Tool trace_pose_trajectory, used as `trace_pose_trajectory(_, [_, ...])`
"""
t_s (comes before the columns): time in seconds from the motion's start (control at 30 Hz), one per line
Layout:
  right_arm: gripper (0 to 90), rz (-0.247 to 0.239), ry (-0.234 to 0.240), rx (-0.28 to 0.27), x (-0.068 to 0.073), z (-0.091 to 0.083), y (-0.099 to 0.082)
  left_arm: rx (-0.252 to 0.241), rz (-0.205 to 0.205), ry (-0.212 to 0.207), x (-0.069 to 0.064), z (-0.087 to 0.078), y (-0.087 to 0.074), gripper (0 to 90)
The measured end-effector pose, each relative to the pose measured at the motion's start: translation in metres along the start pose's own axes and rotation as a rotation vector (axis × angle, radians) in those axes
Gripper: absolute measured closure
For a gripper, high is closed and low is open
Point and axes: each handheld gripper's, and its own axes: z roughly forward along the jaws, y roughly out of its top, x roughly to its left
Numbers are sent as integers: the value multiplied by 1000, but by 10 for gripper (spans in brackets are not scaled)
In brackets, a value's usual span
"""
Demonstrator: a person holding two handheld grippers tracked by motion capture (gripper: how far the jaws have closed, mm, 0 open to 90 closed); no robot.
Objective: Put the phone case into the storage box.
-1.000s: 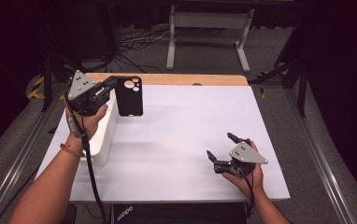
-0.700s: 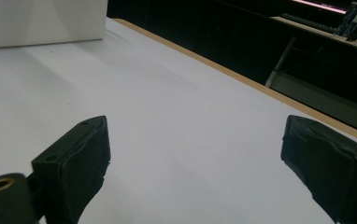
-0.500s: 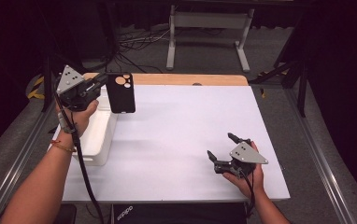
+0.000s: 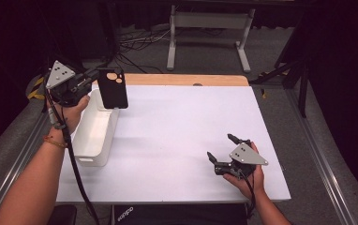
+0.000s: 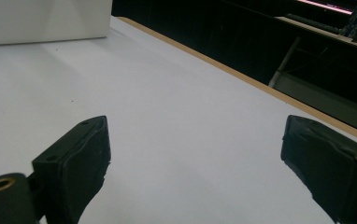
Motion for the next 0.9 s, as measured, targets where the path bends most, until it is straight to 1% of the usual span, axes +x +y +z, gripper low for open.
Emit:
trace_pose_trajectory(0.13, [90,-5,2,4,1,0,1,0,11,8,8,1,2,838])
trace_pose_trajectory(0.43, [90,-6,7,3,3,1,1,2,7,5,26,5,-2,838])
trace_pose_trajectory(0.5, [90,-9,5,2,3,1,2,12,17,12,29,6,-3,838])
trace_pose_trajectory(0.63, [90,-21,-6,-1,3,0,3,17,28,0,36,8,-8,838])
trace_pose_trajectory(0.7, [90,-16,-13,-4,2,0,4,18,25,3,41,10,-13,838])
trace_pose_trajectory(0.77, [90,-19,-20,1,2,0,4,15,31,3,44,10,-16,838])
trace_pose_trajectory(0.8, [90,-19,-22,4,2,0,3,20,29,15,46,11,-18,838])
trace_pose_trajectory(0.9, [90,-24,-23,14,3,0,2,12,17,12,52,12,-24,839])
